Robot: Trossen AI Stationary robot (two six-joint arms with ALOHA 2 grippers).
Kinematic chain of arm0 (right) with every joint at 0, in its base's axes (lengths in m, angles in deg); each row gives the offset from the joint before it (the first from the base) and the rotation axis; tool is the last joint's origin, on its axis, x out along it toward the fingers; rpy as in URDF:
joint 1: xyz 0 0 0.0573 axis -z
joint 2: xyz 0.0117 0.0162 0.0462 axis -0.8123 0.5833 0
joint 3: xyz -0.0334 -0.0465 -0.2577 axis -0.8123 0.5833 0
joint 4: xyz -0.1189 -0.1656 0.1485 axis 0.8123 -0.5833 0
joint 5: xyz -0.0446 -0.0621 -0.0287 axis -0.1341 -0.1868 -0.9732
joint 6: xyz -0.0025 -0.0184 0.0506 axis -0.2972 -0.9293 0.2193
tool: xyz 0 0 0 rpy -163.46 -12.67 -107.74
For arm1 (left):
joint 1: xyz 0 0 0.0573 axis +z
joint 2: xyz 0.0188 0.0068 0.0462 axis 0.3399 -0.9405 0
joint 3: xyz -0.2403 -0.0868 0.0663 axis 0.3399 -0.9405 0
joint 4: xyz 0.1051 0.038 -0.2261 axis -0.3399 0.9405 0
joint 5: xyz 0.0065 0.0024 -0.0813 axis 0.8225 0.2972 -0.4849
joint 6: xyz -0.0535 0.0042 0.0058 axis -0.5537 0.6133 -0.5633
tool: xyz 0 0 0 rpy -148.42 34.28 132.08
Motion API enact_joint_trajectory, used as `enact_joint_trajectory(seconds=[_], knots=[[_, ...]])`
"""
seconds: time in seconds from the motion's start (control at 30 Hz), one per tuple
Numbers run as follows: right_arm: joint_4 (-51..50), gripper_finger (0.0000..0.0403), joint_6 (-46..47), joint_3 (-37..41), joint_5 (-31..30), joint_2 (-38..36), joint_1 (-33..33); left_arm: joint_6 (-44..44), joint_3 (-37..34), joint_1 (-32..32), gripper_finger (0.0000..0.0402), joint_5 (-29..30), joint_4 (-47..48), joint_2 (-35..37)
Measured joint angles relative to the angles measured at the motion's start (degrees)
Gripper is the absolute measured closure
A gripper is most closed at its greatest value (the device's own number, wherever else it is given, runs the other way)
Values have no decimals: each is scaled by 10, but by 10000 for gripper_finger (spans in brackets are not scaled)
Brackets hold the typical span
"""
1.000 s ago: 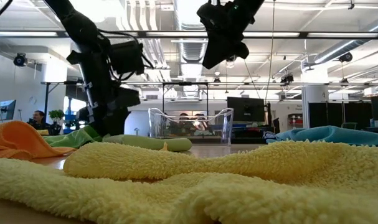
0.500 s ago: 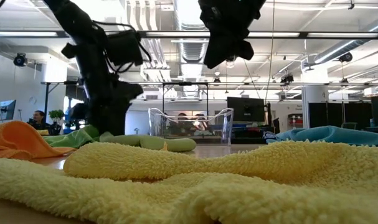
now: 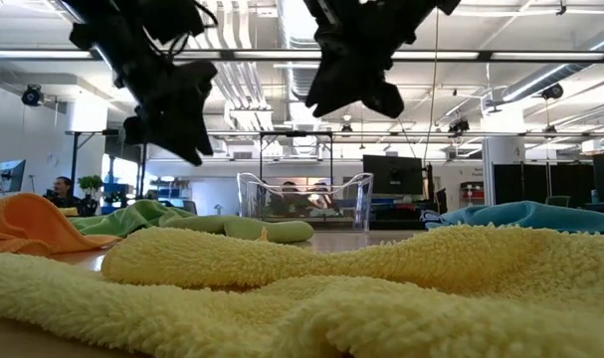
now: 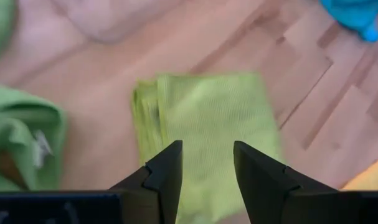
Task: Fold microfiber towels
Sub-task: Fold the green microfiber towel
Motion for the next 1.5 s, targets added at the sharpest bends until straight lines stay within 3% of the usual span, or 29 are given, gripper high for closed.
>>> enact_joint_trajectory(seconds=[0.2,0.53,0.93,1.13,1.33,1.5], knots=[[82,335,12,-6,-2,48,0,78,-2,-2,274,52,36,51],[80,335,13,-61,-24,144,0,156,-4,-2,274,75,56,96],[83,335,36,-103,-12,234,0,158,-15,-2,274,74,58,95],[80,335,41,-130,30,276,0,158,-16,-2,274,74,59,95],[70,335,51,-131,39,287,0,158,-21,-2,274,73,60,95],[8,335,3,-131,41,283,2,158,-27,-2,274,73,58,95]])
